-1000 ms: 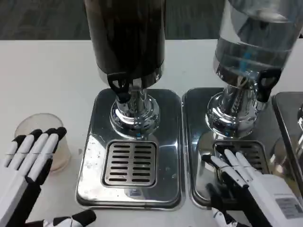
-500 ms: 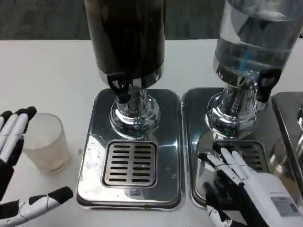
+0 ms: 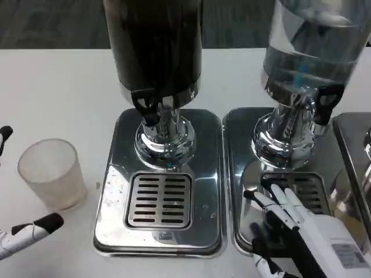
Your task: Grasp the cup under the faucet to collect the drink, then remove the cup.
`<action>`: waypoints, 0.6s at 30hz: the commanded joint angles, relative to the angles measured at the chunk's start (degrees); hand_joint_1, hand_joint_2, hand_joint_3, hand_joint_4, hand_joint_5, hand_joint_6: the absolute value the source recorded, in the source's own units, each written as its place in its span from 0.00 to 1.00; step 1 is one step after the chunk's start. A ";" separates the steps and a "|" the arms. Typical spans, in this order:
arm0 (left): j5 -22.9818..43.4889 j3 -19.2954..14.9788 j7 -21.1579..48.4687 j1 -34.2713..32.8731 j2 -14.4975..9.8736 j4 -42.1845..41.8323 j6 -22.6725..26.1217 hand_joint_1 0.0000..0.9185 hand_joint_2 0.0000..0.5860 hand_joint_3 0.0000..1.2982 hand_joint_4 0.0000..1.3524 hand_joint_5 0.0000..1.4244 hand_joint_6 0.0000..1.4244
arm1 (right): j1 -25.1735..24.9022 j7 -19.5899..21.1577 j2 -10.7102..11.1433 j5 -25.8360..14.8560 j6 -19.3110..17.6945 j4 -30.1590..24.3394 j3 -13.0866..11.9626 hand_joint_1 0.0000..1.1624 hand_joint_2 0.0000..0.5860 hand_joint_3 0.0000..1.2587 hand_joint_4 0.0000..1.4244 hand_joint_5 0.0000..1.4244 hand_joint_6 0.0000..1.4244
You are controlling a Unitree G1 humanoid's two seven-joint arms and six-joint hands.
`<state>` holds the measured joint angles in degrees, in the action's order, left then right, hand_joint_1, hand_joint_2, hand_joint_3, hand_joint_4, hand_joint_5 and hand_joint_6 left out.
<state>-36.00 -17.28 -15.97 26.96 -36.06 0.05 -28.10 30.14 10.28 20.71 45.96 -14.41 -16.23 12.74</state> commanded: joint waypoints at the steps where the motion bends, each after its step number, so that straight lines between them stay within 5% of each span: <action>1: 1.29 0.15 0.25 -2.25 -1.84 5.32 -1.11 0.00 0.02 0.00 0.00 0.00 0.00 | 0.26 0.11 -0.39 0.37 0.60 -0.85 0.16 0.52 0.96 0.11 0.00 0.00 0.10; 18: 3.79 1.57 -6.43 -10.12 -5.97 30.07 -13.05 0.00 0.03 0.00 0.00 0.00 0.00 | -0.38 -0.02 -1.15 0.11 1.66 -0.49 0.92 0.51 0.95 0.11 0.00 0.00 0.10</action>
<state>-33.00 -16.48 -21.21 17.83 -40.33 27.81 -39.79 29.56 10.28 19.80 45.94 -13.24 -16.25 13.58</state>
